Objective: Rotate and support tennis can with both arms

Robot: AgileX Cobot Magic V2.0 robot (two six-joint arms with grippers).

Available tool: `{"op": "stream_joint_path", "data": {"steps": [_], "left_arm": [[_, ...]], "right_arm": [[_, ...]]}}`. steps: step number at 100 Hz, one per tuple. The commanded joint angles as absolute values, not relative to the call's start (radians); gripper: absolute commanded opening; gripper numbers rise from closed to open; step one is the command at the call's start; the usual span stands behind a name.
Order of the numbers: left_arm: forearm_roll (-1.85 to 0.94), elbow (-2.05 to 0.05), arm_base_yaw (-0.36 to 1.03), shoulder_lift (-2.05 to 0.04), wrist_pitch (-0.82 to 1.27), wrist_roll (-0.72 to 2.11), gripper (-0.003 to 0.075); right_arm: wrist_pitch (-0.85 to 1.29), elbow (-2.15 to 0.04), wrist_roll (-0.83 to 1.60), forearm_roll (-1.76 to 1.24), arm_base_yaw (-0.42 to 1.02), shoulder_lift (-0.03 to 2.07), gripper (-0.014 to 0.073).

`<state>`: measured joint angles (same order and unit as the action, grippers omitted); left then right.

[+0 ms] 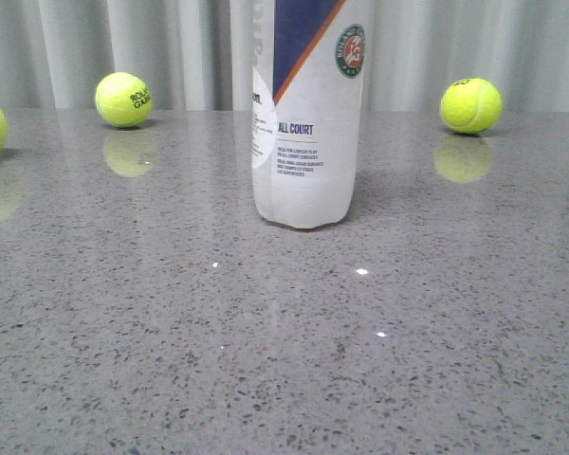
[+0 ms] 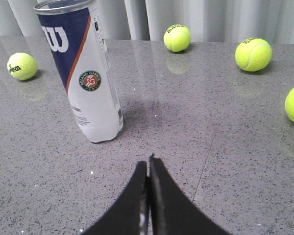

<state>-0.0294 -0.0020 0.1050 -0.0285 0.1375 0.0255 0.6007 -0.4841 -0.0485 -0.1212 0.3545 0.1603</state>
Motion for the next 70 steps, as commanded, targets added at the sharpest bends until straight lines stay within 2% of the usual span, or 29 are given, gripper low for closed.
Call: {"op": "stream_joint_path", "data": {"steps": [1,5,70], "left_arm": [[-0.043,0.047,0.081,0.027,0.026,0.028,-0.0021],[-0.043,0.044,0.076,0.048,0.075,0.028,-0.0021],[-0.043,0.044,0.064,0.043,0.065,0.028,-0.0021]], "right_arm": [[0.515,-0.508,-0.047,-0.122,0.350,0.172,-0.0055],[0.516,-0.508,-0.047,-0.122,0.350,0.172,-0.0055],[0.515,-0.508,-0.047,-0.122,0.350,0.172,-0.0055]]}}
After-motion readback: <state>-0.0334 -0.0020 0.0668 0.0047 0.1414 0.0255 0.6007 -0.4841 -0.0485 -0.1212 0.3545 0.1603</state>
